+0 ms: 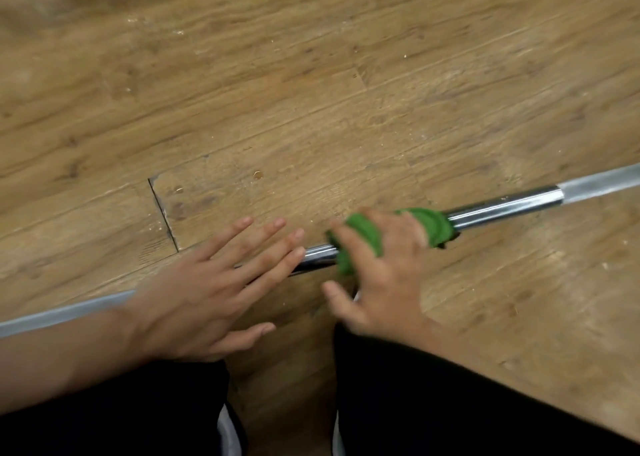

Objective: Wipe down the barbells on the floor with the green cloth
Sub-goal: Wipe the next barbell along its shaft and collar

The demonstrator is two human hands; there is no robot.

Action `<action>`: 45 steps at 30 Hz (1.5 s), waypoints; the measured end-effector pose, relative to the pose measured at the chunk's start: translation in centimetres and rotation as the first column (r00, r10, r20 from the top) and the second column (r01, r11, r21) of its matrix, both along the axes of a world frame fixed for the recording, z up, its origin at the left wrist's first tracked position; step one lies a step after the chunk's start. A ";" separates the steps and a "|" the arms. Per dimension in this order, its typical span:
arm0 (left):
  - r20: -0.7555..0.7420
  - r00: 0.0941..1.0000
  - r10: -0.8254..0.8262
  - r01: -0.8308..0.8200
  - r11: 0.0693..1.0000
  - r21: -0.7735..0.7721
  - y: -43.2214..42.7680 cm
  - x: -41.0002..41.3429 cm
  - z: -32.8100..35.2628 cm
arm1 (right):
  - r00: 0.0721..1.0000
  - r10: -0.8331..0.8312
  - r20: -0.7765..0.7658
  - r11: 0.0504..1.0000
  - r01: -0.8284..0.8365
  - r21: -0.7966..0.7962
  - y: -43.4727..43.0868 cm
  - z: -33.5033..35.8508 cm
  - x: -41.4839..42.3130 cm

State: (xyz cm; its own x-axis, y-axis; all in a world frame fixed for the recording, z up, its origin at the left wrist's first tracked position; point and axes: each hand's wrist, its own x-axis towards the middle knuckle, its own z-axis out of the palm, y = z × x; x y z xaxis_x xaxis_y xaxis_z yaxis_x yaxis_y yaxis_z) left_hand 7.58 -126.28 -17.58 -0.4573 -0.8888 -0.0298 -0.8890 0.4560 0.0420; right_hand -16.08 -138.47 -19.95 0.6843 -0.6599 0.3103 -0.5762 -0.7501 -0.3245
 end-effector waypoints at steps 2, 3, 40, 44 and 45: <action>-0.002 1.000 0.009 -0.009 1.000 -0.003 -0.2 0.3 0.0 | 0.989 0.141 -0.043 0.990 -0.142 -0.016 0.8 0.0 1.5; -0.002 1.000 0.013 -0.013 1.000 0.002 -0.3 0.5 0.0 | 0.977 0.201 -0.068 0.978 -0.204 -0.048 0.2 -0.2 1.3; -0.017 0.998 0.064 -0.062 0.995 0.079 -7.0 7.1 0.2 | 0.999 -0.030 0.012 0.997 0.029 0.074 -6.5 0.8 4.9; -0.021 0.998 0.066 -0.064 0.995 0.073 -7.5 7.6 0.2 | 0.996 0.069 -0.048 0.998 -0.068 0.008 -9.5 0.5 3.0; -0.026 0.998 0.065 -0.063 0.995 0.073 -7.6 7.7 0.2 | 0.998 0.032 -0.045 0.999 -0.032 0.005 -10.7 0.4 2.1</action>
State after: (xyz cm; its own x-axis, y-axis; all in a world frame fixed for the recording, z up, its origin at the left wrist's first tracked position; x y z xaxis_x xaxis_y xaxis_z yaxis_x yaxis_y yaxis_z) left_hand 15.32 -133.88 -17.42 -0.4010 -0.9123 -0.0826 -0.9143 0.3930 0.0980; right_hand -14.00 -149.14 -19.59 0.7181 -0.6390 0.2756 -0.5665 -0.7668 -0.3018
